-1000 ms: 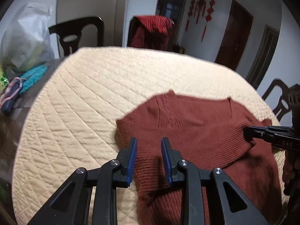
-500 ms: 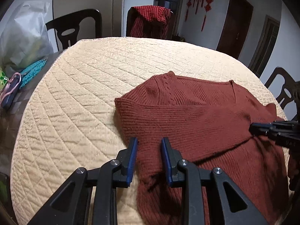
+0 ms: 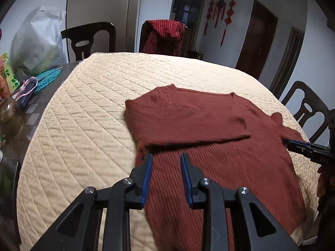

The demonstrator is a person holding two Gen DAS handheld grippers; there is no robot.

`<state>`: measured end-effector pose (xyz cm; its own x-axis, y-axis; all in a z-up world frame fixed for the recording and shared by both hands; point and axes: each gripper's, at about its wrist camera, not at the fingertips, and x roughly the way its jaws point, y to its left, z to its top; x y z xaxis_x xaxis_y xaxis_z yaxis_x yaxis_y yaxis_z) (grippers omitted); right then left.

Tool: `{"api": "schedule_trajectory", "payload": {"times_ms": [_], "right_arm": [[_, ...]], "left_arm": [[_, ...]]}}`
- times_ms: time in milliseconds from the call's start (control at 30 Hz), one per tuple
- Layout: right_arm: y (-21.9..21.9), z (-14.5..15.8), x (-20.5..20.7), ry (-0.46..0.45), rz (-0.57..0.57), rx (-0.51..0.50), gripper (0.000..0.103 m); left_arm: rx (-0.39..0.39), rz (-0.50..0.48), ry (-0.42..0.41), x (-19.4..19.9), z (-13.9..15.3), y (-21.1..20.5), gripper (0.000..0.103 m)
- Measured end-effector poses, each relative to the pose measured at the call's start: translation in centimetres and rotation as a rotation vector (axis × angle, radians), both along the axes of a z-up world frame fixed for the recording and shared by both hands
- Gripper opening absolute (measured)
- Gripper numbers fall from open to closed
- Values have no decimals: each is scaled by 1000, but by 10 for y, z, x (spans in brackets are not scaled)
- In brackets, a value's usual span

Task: Fold small clothes
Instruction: 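Grasp the other sleeve cuff with the right gripper and fold it across the body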

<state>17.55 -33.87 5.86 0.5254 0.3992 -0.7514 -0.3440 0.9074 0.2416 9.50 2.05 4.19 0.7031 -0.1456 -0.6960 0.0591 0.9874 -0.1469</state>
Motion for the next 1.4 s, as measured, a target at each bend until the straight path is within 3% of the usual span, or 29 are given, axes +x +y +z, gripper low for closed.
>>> {"api": "schedule_trajectory", "payload": {"times_ms": [200, 500, 900, 967, 1100, 1133, 1233, 1400], "right_arm": [[-39, -7, -14, 18, -119, 16, 38], [-93, -16, -12, 57, -299, 72, 38], [-174, -27, 8, 107, -626, 308, 39], [-181, -29, 11, 110, -645, 363, 39], [-183, -27, 21, 101, -657, 354, 39], [-183, -27, 24, 96, -662, 353, 37], [-184, -25, 33, 101, -674, 351, 10], [-162, 9, 40, 17, -582, 344, 7]], "left_arm": [[-2, -22, 10, -16, -7, -18, 35], [8, -36, -2, -11, -4, -33, 42], [0, -18, 36, -1, -20, -35, 42], [0, -15, 50, 0, -25, -33, 42], [-11, -14, 68, 2, -32, -32, 42], [-16, -14, 67, 2, -31, -32, 42], [-26, -15, 69, 2, -32, -31, 42], [-41, -18, 71, 2, -33, -29, 43]]}}
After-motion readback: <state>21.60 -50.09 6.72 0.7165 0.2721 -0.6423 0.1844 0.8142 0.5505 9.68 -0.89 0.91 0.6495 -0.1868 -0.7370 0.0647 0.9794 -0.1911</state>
